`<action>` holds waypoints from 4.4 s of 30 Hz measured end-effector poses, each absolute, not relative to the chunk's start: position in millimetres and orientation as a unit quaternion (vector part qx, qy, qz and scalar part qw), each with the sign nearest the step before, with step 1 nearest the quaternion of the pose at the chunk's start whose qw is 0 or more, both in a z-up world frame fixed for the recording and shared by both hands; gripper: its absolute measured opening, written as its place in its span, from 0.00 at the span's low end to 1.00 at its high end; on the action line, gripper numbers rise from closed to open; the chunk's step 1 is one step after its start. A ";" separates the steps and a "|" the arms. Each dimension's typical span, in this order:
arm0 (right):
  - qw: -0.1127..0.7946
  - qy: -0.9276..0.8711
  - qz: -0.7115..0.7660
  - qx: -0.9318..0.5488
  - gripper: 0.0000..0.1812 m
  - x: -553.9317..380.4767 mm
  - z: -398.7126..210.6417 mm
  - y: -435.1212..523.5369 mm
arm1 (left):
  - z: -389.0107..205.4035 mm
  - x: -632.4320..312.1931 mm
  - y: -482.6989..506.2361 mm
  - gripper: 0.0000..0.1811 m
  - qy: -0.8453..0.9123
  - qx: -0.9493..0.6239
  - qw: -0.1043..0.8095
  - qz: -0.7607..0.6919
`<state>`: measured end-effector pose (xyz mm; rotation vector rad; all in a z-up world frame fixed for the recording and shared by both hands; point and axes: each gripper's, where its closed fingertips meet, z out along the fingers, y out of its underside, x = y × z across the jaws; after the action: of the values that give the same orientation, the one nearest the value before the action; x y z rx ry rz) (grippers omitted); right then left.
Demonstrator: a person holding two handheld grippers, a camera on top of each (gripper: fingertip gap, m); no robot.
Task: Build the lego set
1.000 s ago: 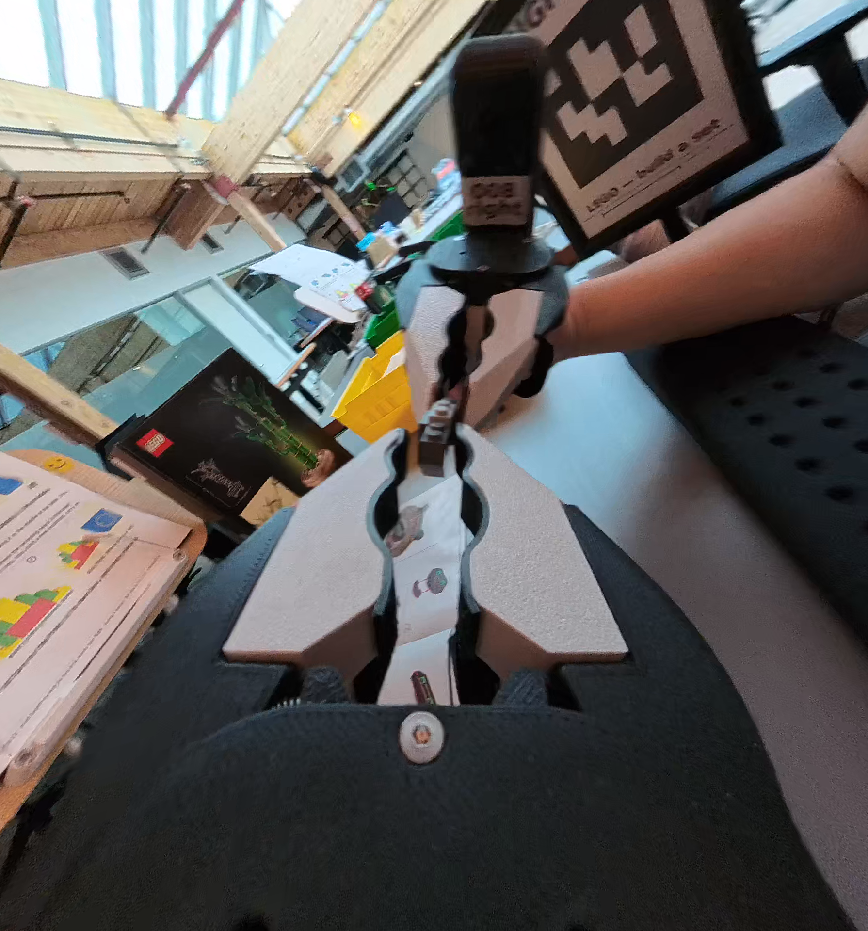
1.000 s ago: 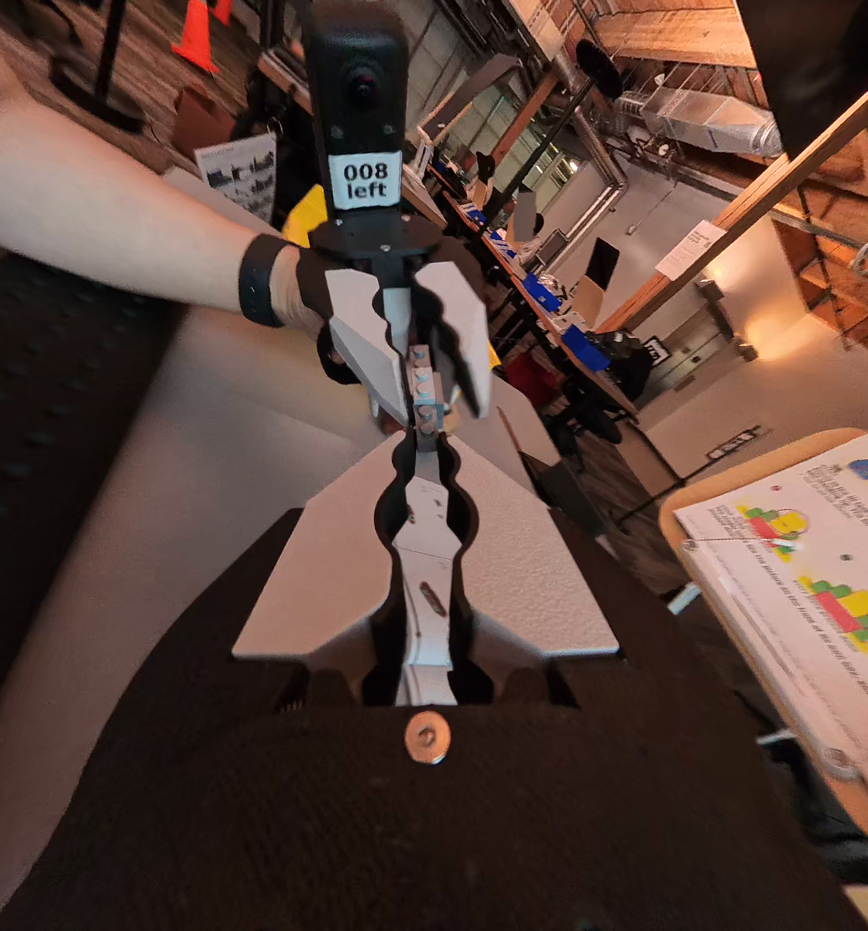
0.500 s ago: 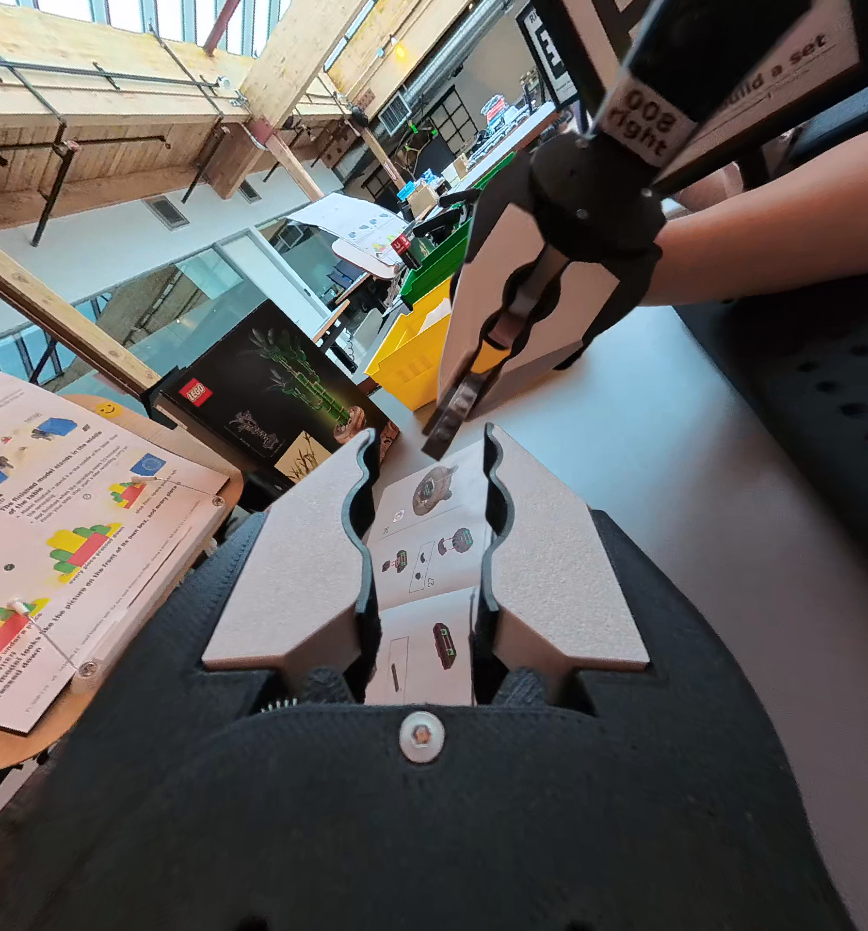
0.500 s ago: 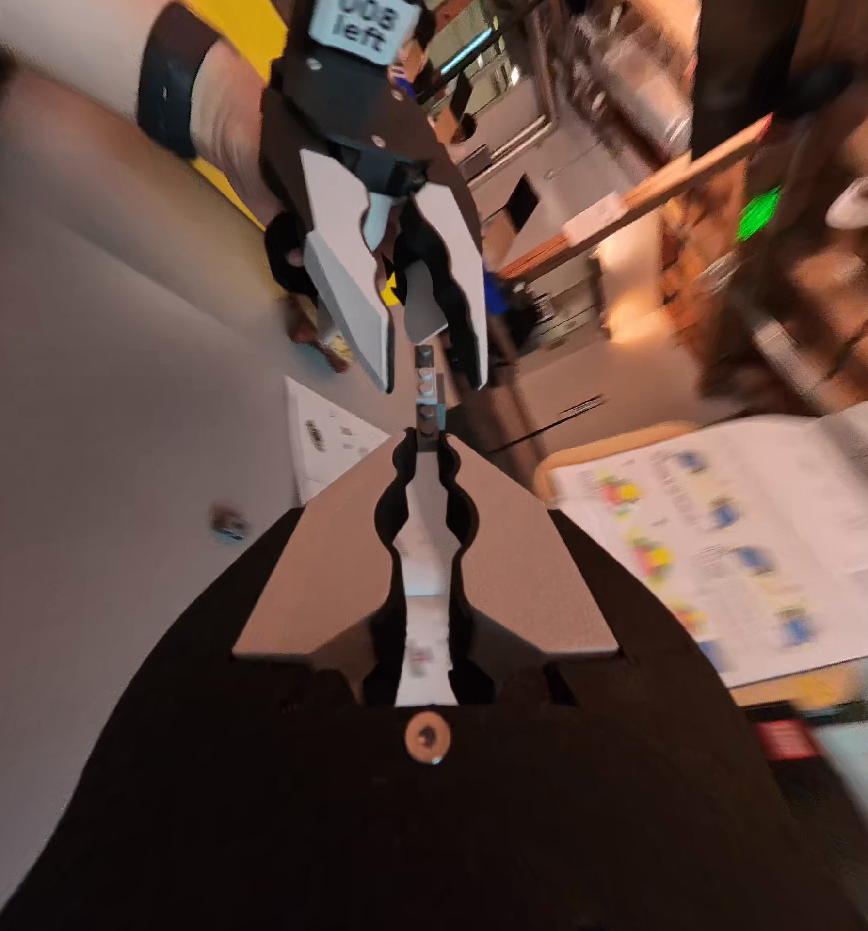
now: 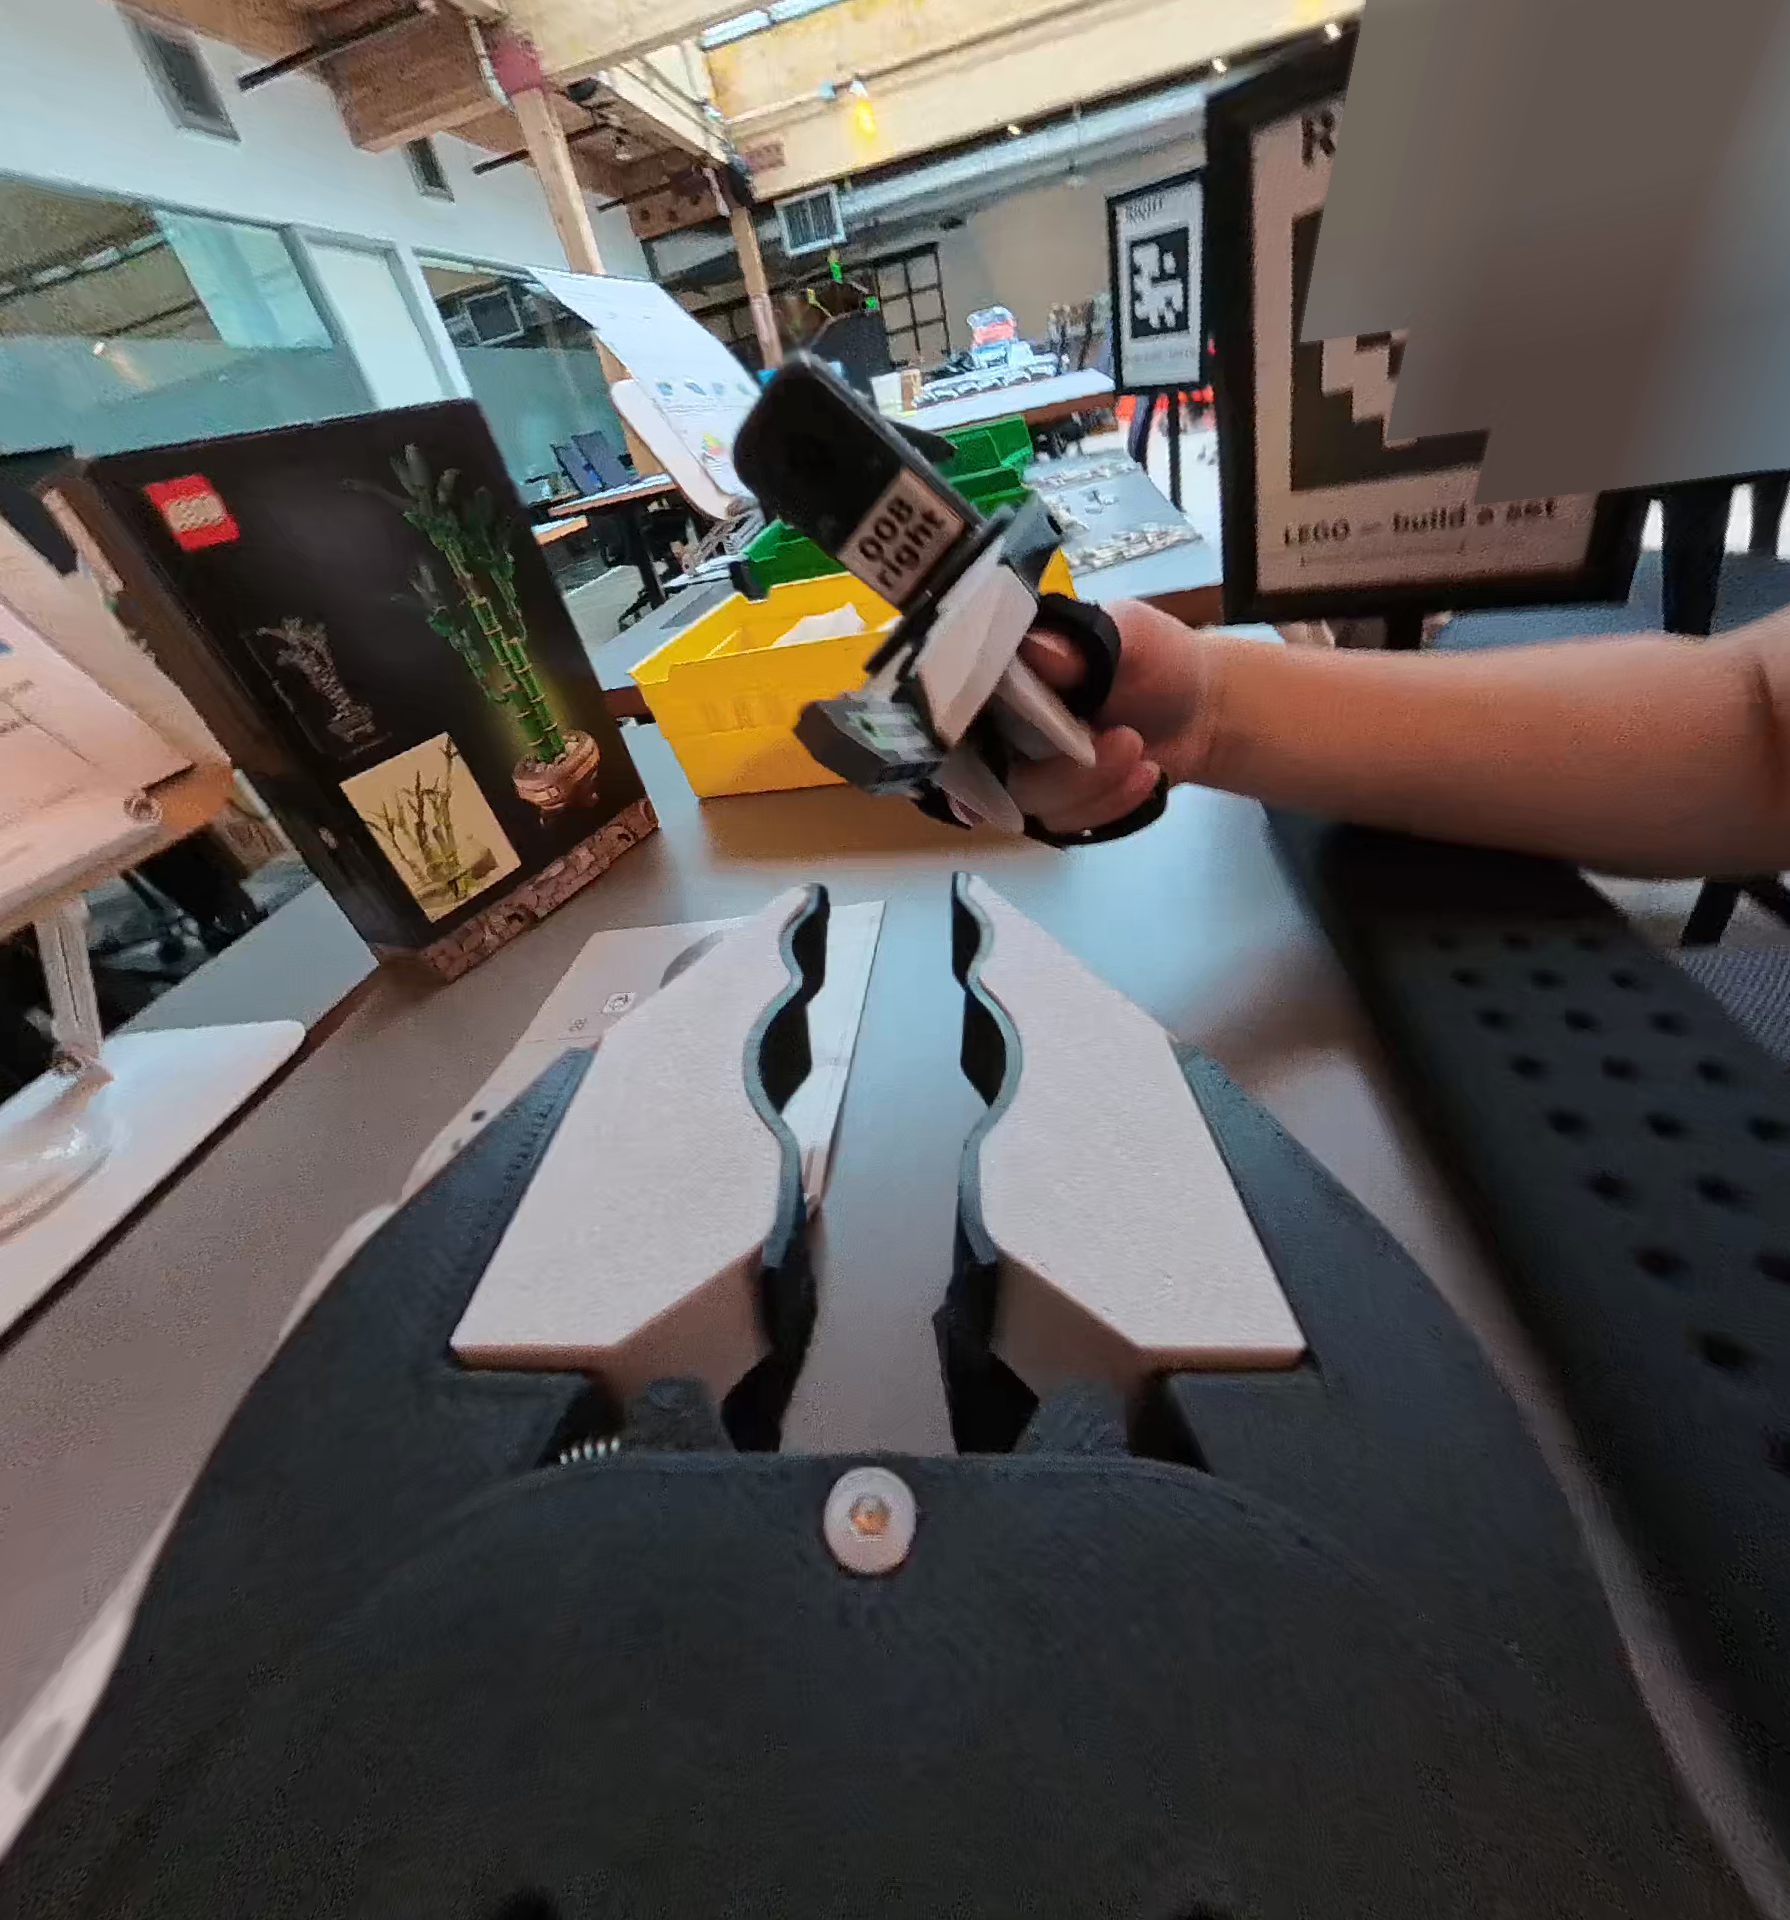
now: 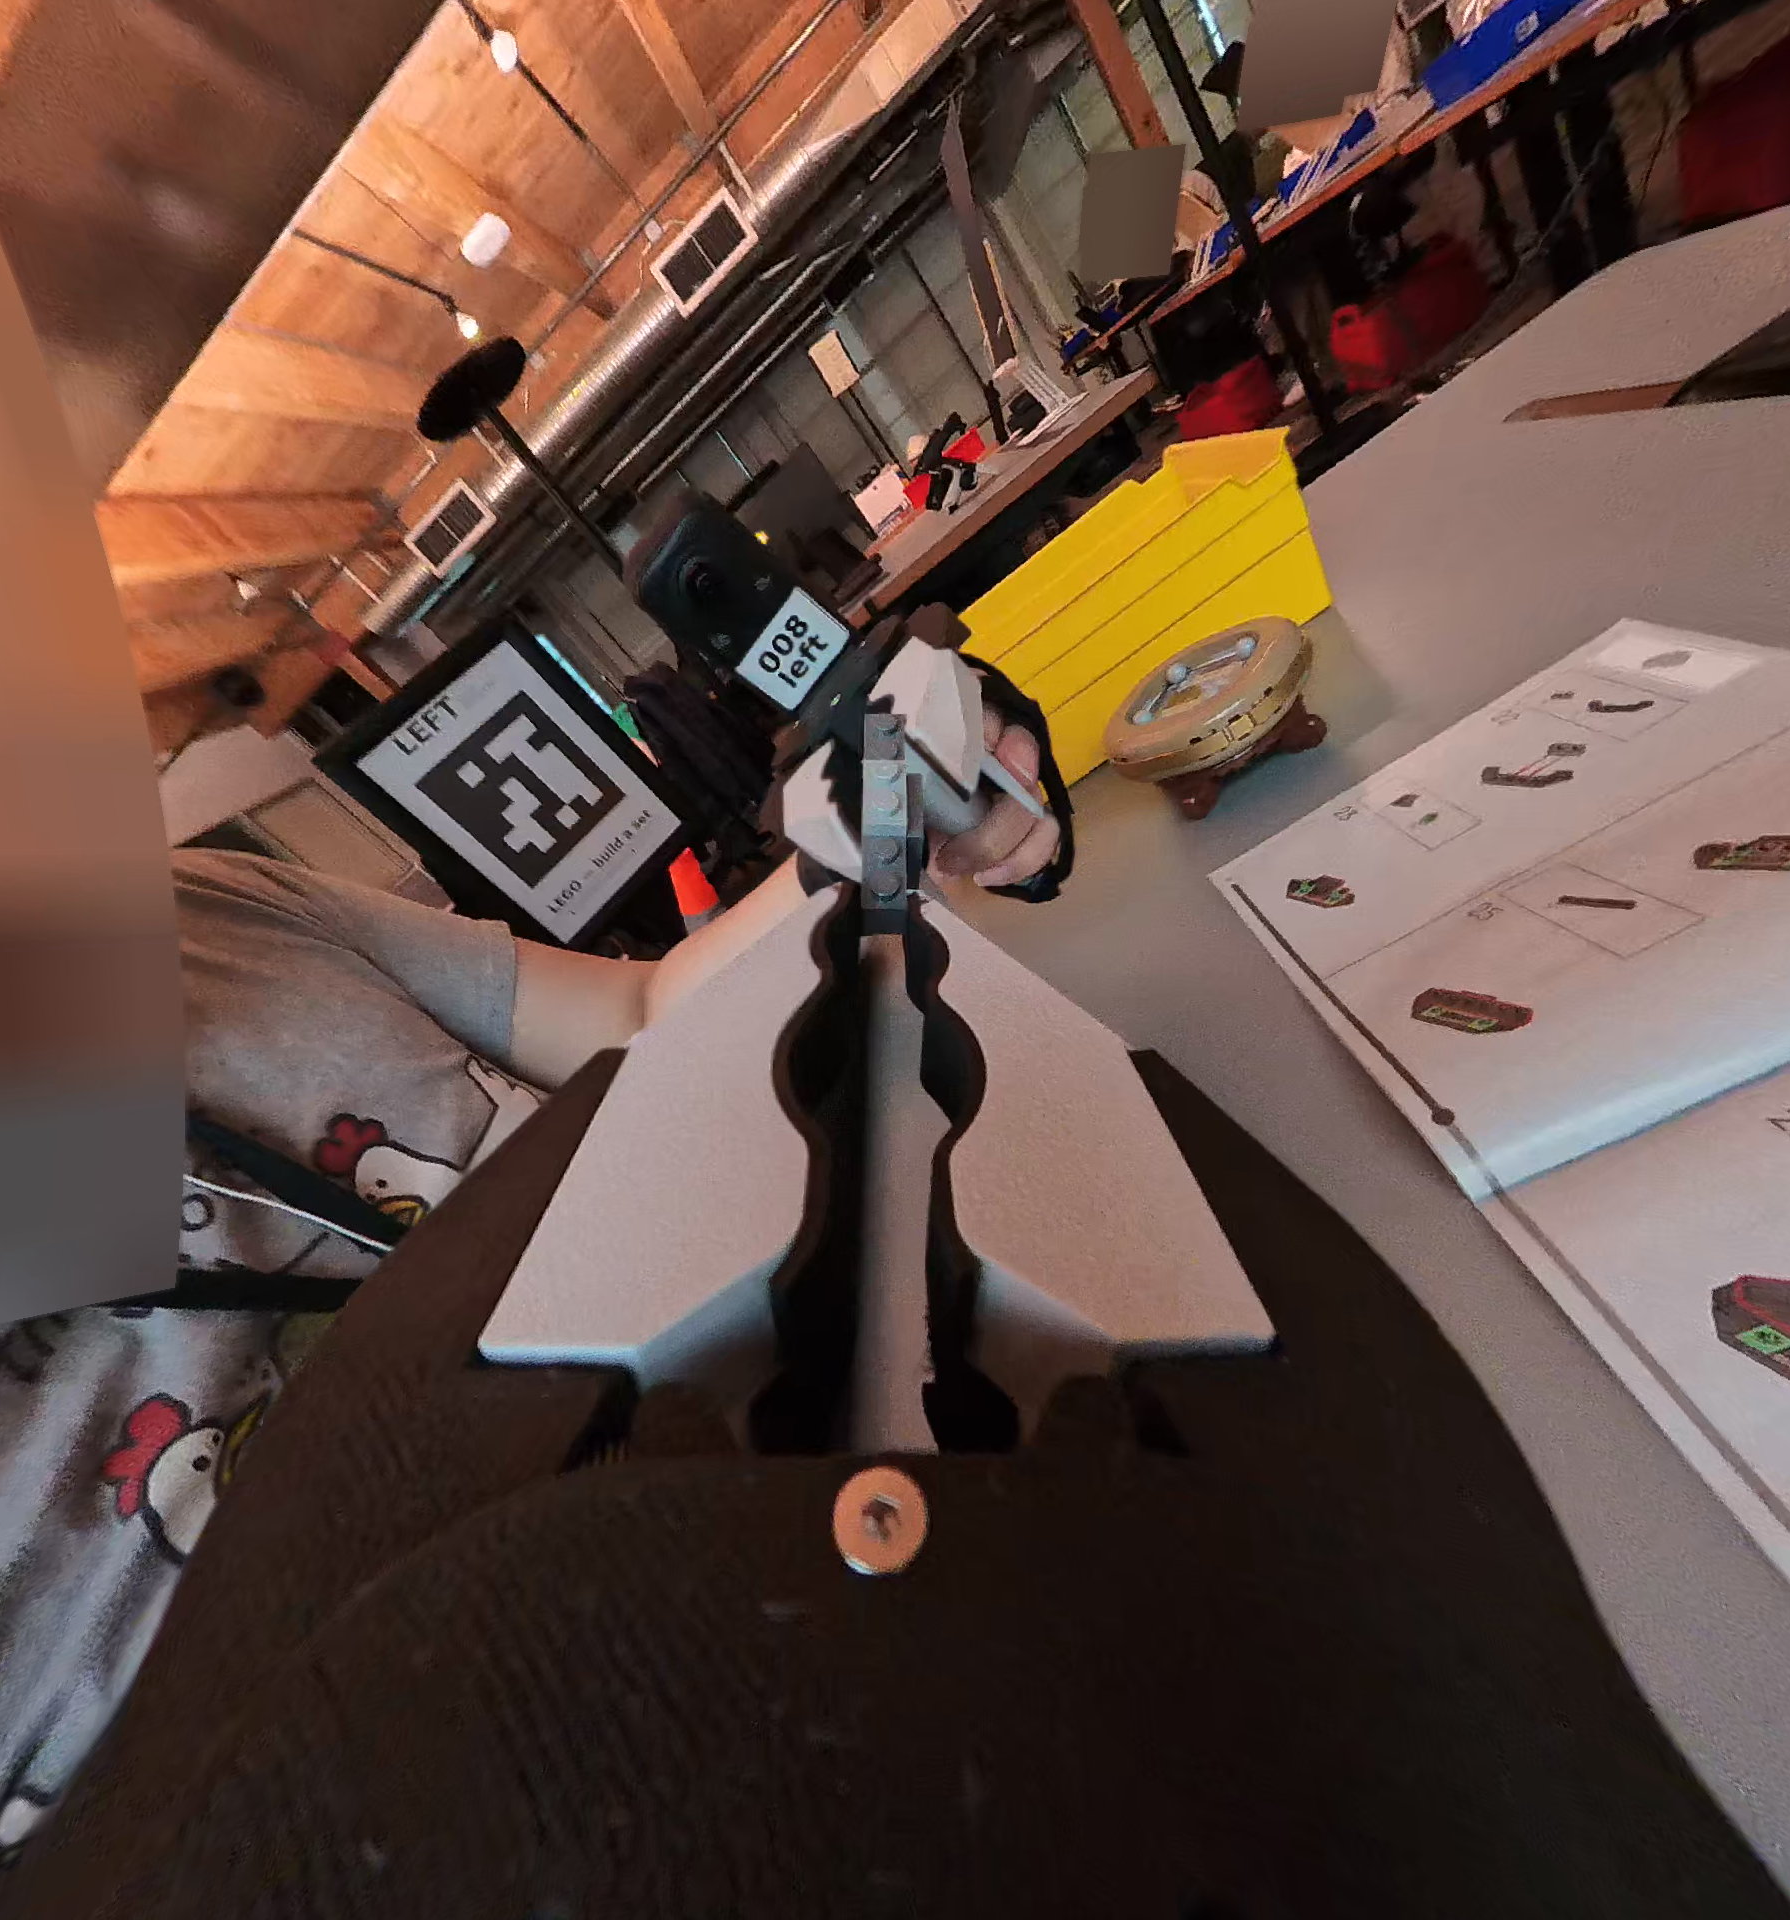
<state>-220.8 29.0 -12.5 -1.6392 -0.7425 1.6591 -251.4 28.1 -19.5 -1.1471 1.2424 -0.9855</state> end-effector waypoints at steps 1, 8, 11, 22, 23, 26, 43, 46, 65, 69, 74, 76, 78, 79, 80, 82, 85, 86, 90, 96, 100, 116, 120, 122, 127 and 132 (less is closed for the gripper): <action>0.338 -0.280 0.640 -0.631 0.03 -220.1 -13.3 30.3 | -17.4 -251.8 29.8 0.12 0.516 -0.494 0.553 -0.428; 0.348 -0.305 0.621 -0.633 0.03 -223.3 -17.7 27.6 | -10.7 -247.5 31.8 0.19 0.442 -0.542 0.476 -0.534; 0.365 -0.330 0.593 -0.637 0.03 -226.4 -22.2 26.1 | -23.8 -238.8 25.3 0.26 0.432 -0.576 0.388 -0.575; 0.368 -0.392 0.530 -0.656 0.03 -236.4 -44.3 20.3 | -39.2 -230.4 24.6 0.14 0.438 -0.590 0.358 -0.576; 0.368 -0.395 0.528 -0.655 0.03 -236.9 -45.1 19.7 | -38.9 -230.0 24.0 0.13 0.440 -0.588 0.360 -0.575; 0.370 -0.401 0.517 -0.659 0.04 -237.2 -48.3 20.5 | -41.2 -230.0 19.2 0.05 0.464 -0.578 0.364 -0.564; 0.550 -0.262 0.246 -0.754 0.14 -128.0 -59.4 116.8 | -3.1 -308.8 106.8 0.05 0.333 -0.597 0.589 -0.431; 0.551 -0.291 0.225 -0.749 0.14 -136.5 -60.8 113.5 | -1.0 -301.9 100.2 0.05 0.327 -0.590 0.566 -0.474; 0.604 -0.592 0.013 -0.533 0.25 -227.4 -65.6 55.7 | -61.7 -242.2 60.9 0.05 0.345 -0.679 0.347 -0.547; 0.674 -0.436 0.034 -0.596 0.25 -179.6 -22.1 87.2 | -16.9 -287.4 101.2 0.05 0.242 -0.641 0.475 -0.552; 0.778 -0.292 0.194 -0.522 0.24 -140.3 54.8 59.9 | 30.5 -357.0 126.1 0.05 0.124 -0.572 0.583 -0.563; 0.769 -0.307 0.205 -0.523 0.24 -141.6 51.2 58.2 | 31.4 -359.9 126.4 0.05 0.127 -0.574 0.587 -0.557; 0.737 -0.340 0.192 -0.551 0.24 -152.7 31.5 65.8 | 26.7 -353.4 125.5 0.05 0.149 -0.585 0.589 -0.537; 0.711 -0.368 0.190 -0.568 0.24 -163.0 16.5 67.8 | 23.4 -348.8 125.0 0.05 0.162 -0.591 0.591 -0.524; 0.683 -0.393 0.190 -0.585 0.24 -173.5 1.0 69.4 | 19.9 -343.8 124.1 0.05 0.177 -0.597 0.592 -0.511; 0.620 -0.454 0.192 -0.611 0.23 -196.0 -32.4 65.6 | 13.7 -335.5 122.3 0.05 0.202 -0.608 0.592 -0.489; 0.548 -0.522 0.163 -0.633 0.22 -215.3 -74.9 60.4 | 9.3 -329.9 120.8 0.05 0.227 -0.614 0.600 -0.459; 0.528 -0.542 0.159 -0.634 0.22 -220.1 -85.7 56.6 | 8.1 -329.5 121.1 0.05 0.232 -0.616 0.603 -0.451; 0.463 -0.588 0.169 -0.642 0.18 -228.5 -113.9 42.8 | 3.6 -326.9 122.2 0.05 0.242 -0.621 0.599 -0.444; 0.425 -0.602 0.194 -0.648 0.13 -233.2 -129.3 36.1 | 3.6 -324.2 120.6 0.05 0.244 -0.619 0.590 -0.457; 0.413 -0.613 0.192 -0.646 0.13 -238.4 -136.6 33.0 | 5.9 -322.6 117.3 0.05 0.253 -0.615 0.587 -0.463; 0.409 -0.624 0.183 -0.640 0.12 -243.4 -143.0 32.3 | -16.5 -300.8 108.9 0.05 0.321 -0.637 0.555 -0.428; 0.399 -0.629 0.187 -0.640 0.12 -248.3 -149.5 31.0 | -23.8 -295.8 107.0 0.05 0.343 -0.644 0.550 -0.406; 0.395 -0.630 0.193 -0.641 0.12 -251.0 -151.6 30.7 | -27.8 -292.7 105.3 0.05 0.359 -0.646 0.547 -0.393; 0.391 -0.605 0.213 -0.660 0.12 -257.6 -152.9 37.6 | -35.3 -283.8 98.9 0.05 0.401 -0.643 0.547 -0.355; 0.370 -0.589 0.220 -0.684 0.13 -264.0 -156.2 36.9 | -43.8 -278.9 96.2 0.05 0.429 -0.647 0.542 -0.323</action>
<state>-264.0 36.9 -156.2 -1.7555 -1.5110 0.5647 -278.9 96.2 -43.8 -1.5359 1.0202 -0.7663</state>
